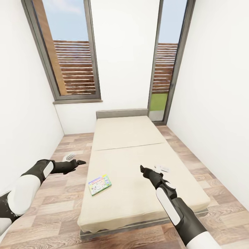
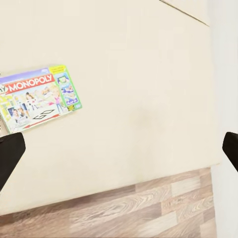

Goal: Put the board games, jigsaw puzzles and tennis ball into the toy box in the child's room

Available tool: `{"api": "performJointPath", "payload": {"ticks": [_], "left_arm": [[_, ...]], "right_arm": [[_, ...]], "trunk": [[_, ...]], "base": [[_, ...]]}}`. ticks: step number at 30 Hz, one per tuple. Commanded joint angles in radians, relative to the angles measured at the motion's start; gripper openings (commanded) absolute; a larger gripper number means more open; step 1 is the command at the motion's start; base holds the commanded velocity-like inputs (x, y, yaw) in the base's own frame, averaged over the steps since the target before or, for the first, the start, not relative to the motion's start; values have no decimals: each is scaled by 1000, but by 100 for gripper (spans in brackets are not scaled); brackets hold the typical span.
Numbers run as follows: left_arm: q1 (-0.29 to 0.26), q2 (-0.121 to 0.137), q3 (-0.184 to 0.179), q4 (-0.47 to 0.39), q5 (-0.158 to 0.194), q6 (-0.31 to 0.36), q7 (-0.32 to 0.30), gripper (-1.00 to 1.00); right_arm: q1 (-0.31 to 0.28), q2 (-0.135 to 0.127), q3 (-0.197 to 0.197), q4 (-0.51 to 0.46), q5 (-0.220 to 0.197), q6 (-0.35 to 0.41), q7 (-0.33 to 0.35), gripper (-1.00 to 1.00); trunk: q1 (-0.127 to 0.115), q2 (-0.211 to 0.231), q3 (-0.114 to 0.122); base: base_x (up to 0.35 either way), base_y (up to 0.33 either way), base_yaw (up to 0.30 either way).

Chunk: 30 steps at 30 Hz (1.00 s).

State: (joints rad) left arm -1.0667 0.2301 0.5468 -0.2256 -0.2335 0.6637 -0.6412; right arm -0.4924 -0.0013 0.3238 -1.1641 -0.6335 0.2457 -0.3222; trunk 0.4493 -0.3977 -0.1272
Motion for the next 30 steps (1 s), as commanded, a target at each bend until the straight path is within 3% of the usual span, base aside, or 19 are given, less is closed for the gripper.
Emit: {"api": "performJointPath", "payload": {"ticks": [1, 12, 30], "left_arm": [[-1, 0, 8, -1, -10, 6, -6, 100], [-1, -4, 9, 0, -10, 5, -5, 100], [6, -5, 9, 0, -10, 1, -3, 100]], "right_arm": [[-1, 0, 2, -2, -6, 3, -8, 100], [-1, -6, 1, -3, -6, 3, -8, 100], [-1, -8, 2, -2, -6, 3, -7, 100]], "trunk": [[1, -2, -2], [1, -2, -2], [1, -2, -2]], "base": [[2, 0, 63], [-13, 0, 140], [-19, 0, 52]]}}
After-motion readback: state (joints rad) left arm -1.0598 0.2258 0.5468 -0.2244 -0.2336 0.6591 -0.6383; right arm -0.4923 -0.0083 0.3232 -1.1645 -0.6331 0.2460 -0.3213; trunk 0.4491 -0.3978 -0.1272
